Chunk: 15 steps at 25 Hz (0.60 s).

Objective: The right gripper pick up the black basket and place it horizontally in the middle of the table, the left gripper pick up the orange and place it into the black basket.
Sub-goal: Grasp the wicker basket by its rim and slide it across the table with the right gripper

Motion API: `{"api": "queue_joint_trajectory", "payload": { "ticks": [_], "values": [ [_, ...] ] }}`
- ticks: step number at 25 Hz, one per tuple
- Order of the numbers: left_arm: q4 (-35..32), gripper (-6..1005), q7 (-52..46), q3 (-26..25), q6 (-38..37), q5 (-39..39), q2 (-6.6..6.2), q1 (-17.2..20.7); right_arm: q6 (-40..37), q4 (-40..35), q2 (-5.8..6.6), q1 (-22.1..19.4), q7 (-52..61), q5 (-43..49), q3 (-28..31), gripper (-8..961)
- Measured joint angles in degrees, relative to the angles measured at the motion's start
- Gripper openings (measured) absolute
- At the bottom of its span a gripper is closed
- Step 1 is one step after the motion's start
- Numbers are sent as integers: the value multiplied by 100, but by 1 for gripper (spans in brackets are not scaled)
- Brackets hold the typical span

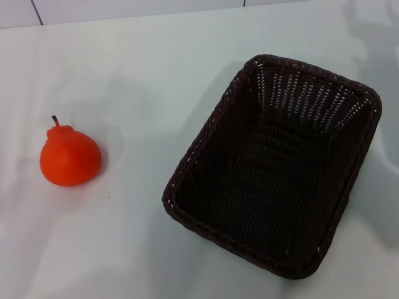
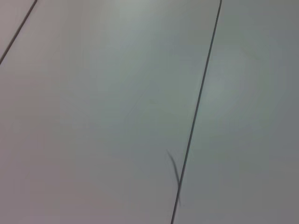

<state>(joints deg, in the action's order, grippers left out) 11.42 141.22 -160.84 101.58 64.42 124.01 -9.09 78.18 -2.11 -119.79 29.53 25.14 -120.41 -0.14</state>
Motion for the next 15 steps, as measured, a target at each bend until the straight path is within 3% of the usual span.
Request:
{"api": "queue_joint_trajectory", "payload": {
  "ticks": [12, 15],
  "values": [
    [0, 827, -7, 0, 1, 0, -9, -39, -45, -1, 13, 56, 27, 66, -68, 825],
    [0, 826, -7, 0, -7, 0, -9, -51, -229, -144, 68, 74, 484, 305, -385, 826]
  ]
}}
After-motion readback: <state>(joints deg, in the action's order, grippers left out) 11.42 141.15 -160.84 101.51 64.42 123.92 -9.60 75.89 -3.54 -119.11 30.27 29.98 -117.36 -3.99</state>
